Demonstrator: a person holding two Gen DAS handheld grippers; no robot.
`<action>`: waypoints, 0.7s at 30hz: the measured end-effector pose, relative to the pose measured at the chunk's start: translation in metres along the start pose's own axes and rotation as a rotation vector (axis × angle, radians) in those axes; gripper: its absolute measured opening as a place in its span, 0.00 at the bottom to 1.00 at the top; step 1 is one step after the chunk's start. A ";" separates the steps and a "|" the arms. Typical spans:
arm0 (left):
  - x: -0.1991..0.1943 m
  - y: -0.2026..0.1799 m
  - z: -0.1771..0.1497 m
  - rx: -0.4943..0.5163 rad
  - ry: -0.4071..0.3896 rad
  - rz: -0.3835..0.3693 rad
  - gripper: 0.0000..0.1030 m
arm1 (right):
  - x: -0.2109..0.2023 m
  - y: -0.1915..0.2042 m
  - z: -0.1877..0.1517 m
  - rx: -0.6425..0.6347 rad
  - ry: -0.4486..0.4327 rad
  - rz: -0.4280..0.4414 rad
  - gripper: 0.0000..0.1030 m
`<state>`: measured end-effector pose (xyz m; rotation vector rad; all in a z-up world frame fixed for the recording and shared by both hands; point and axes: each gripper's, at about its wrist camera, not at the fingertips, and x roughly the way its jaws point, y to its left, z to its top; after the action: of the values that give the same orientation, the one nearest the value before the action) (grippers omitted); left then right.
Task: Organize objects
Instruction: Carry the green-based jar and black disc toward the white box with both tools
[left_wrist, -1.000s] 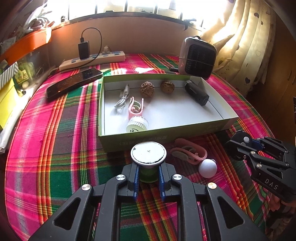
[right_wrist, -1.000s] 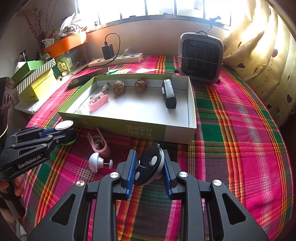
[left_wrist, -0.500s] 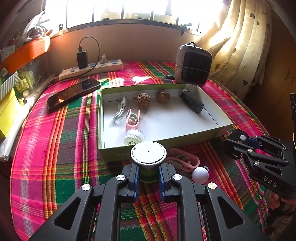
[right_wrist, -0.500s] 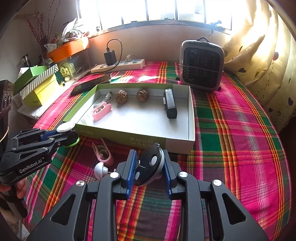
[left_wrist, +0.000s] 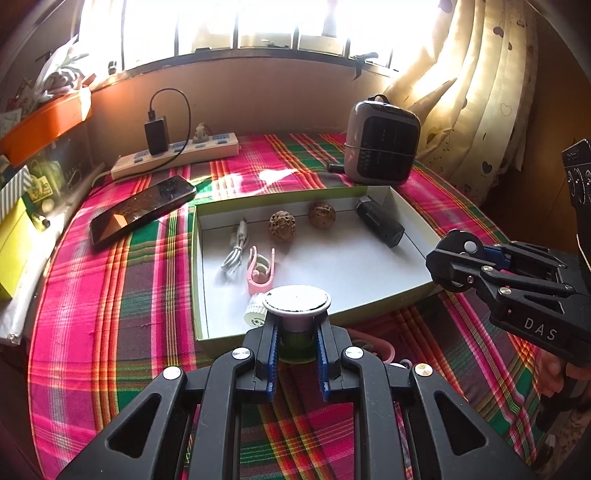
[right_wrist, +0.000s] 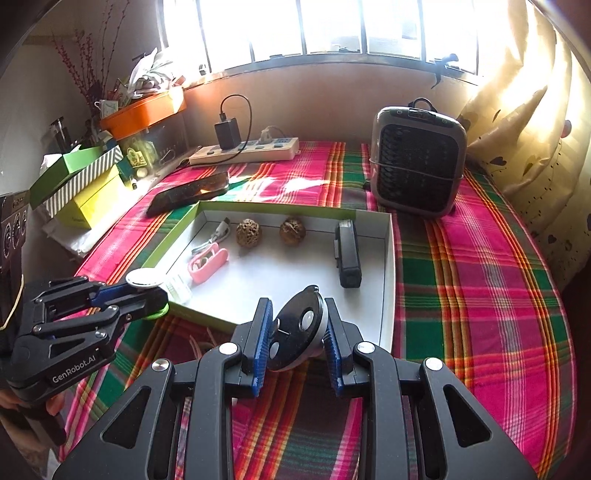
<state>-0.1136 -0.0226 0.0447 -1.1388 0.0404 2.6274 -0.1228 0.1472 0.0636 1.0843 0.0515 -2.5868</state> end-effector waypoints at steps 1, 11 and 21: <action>0.001 0.000 0.002 0.001 0.000 -0.002 0.15 | 0.001 -0.001 0.004 -0.002 -0.001 0.002 0.27; 0.007 -0.001 0.014 0.005 -0.008 -0.010 0.15 | 0.021 -0.003 0.038 -0.026 0.002 0.015 0.27; 0.013 -0.007 0.026 0.008 -0.024 -0.029 0.15 | 0.054 -0.011 0.059 -0.031 0.045 0.053 0.27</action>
<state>-0.1393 -0.0095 0.0536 -1.0970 0.0289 2.6132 -0.2020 0.1325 0.0661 1.1174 0.0716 -2.5066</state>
